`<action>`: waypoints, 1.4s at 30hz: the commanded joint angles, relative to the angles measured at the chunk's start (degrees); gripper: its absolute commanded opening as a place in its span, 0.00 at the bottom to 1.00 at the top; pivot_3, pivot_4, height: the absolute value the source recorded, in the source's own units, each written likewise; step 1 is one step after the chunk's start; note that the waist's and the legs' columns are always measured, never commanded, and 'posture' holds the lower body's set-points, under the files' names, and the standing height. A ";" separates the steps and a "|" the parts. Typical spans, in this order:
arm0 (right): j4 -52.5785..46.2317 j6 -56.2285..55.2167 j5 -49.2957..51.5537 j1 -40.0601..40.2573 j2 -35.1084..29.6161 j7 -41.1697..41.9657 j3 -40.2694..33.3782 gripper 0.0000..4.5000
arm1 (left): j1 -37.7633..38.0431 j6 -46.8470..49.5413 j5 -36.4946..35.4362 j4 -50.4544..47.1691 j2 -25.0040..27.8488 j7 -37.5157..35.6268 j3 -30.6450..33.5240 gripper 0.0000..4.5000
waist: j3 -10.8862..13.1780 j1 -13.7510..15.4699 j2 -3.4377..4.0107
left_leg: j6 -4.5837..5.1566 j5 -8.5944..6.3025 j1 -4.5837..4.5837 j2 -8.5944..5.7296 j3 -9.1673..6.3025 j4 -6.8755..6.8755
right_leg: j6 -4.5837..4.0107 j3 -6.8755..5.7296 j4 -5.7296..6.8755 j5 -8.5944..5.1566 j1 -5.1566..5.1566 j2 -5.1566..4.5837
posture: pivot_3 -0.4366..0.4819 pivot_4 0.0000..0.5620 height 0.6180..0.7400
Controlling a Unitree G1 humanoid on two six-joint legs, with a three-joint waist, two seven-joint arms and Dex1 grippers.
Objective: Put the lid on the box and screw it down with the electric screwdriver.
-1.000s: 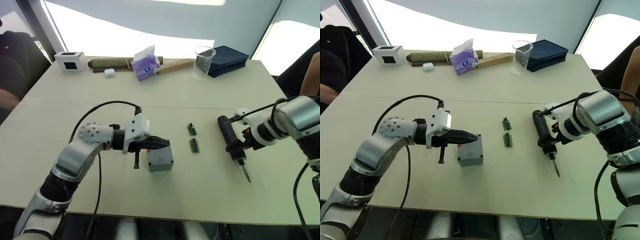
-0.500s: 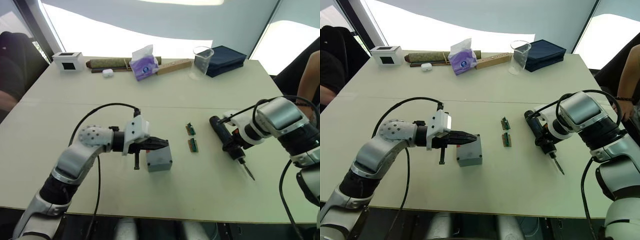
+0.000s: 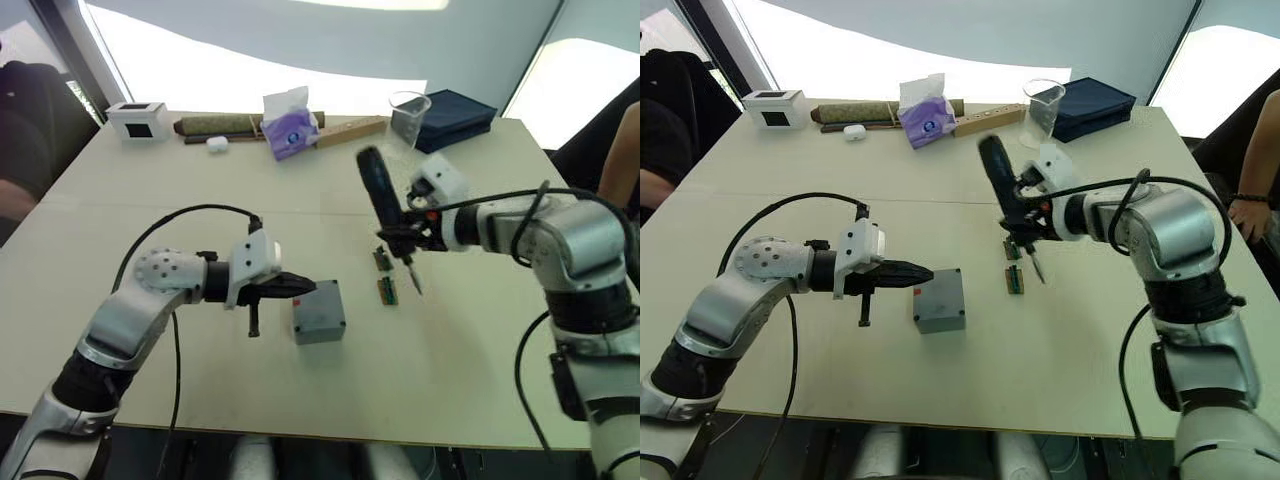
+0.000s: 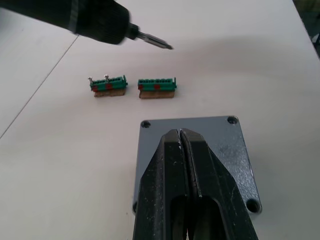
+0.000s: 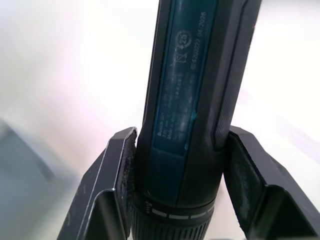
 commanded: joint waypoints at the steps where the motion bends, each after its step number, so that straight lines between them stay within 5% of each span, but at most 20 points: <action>1: -5.70 -8.23 0.52 0.83 5.35 -5.74 -5.61 0.43 | -1.12 -0.29 -0.49 0.40 0.25 -1.09 0.83 0.00 | 0.02 -0.01 0.03 | 0.00 0.00 -0.01 -0.01 0.01 0.02 | 0.01 0.00 0.00 0.00 0.00 -0.02 | 0.48 0.27 0.85; 12: -13.74 -26.25 -1.08 17.59 13.21 -3.05 3.34 0.43 | -0.92 0.15 1.97 4.86 -2.78 -0.85 -3.33 0.00 | 0.00 -0.69 0.01 | -0.19 0.11 0.10 -0.02 -0.07 -0.01 | 0.00 -0.01 0.11 0.01 0.06 0.04 | 0.48 0.27 0.85; 42: -9.67 -38.54 -9.56 23.79 12.86 -3.66 8.13 0.43 | -2.41 -2.71 6.29 10.70 -5.94 -1.97 -5.56 0.00 | 0.00 -0.21 0.01 | -0.25 0.14 0.15 -0.02 -0.09 0.05 | 0.00 -0.01 0.18 0.00 0.14 0.03 | 0.48 0.27 0.85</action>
